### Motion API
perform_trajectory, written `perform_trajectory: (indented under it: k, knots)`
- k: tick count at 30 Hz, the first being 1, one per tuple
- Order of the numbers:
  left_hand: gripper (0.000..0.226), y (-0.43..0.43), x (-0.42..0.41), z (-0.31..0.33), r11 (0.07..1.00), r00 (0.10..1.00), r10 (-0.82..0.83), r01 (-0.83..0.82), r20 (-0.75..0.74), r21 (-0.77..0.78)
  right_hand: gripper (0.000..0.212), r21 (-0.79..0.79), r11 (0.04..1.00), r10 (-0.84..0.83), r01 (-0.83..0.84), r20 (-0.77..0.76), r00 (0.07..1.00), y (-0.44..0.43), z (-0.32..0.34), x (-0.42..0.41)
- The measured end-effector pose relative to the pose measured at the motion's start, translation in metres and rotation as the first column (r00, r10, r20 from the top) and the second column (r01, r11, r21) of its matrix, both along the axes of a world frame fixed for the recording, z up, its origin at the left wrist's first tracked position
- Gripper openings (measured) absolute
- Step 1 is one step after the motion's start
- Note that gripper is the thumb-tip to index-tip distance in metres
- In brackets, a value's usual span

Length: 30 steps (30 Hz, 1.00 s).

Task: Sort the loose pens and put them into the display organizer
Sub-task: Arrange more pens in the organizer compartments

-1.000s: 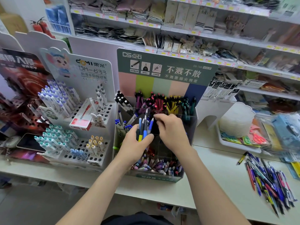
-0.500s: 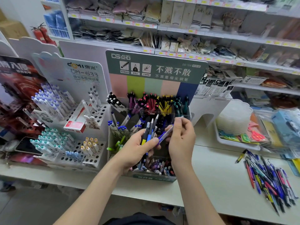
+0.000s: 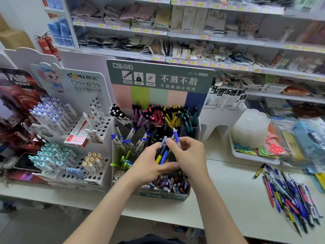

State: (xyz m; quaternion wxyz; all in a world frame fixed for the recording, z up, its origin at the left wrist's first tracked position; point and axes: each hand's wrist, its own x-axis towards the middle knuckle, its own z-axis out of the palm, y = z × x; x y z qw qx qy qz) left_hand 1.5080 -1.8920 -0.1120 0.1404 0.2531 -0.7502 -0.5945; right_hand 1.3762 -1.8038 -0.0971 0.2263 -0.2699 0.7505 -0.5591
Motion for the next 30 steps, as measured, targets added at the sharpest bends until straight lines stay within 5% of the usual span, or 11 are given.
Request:
perform_trajectory:
  k: [4,8,11,14,22,28,30]
  knots:
    - [0.026,0.004,0.0,0.0,0.992,0.999,0.011,-0.007,-0.033,0.125,0.023,-0.031,0.997,0.069,-0.064,0.173,0.983,0.002,-0.003,-0.003]
    - [0.034,0.006,-0.003,-0.003,0.974,0.994,0.099,-0.086,-0.053,0.208,0.017,-0.152,0.984,0.141,-0.094,0.339,0.93,0.002,-0.008,-0.003]
    - [0.036,0.007,-0.005,-0.001,0.968,0.996,0.09,-0.082,-0.025,0.238,0.02,-0.251,0.967,0.079,0.049,0.475,0.876,-0.002,-0.006,-0.001]
    - [0.031,0.01,-0.005,0.002,0.97,0.999,0.041,-0.038,-0.01,0.24,0.023,-0.213,0.967,-0.038,0.143,0.433,0.901,-0.003,-0.005,-0.005]
    - [0.03,0.009,-0.013,0.009,0.984,0.999,-0.037,0.029,0.04,0.177,0.026,-0.157,0.987,0.003,0.037,0.244,0.97,0.001,-0.009,0.004]
    - [0.029,0.009,-0.009,0.001,0.984,0.991,-0.076,0.057,0.11,0.168,0.027,-0.378,0.871,-0.203,0.314,0.305,0.93,0.008,0.004,-0.026]
    - [0.028,0.008,-0.01,-0.003,0.986,0.994,0.007,-0.025,0.108,0.164,0.026,-0.34,0.89,-0.219,0.304,0.266,0.939,0.015,0.008,-0.041]
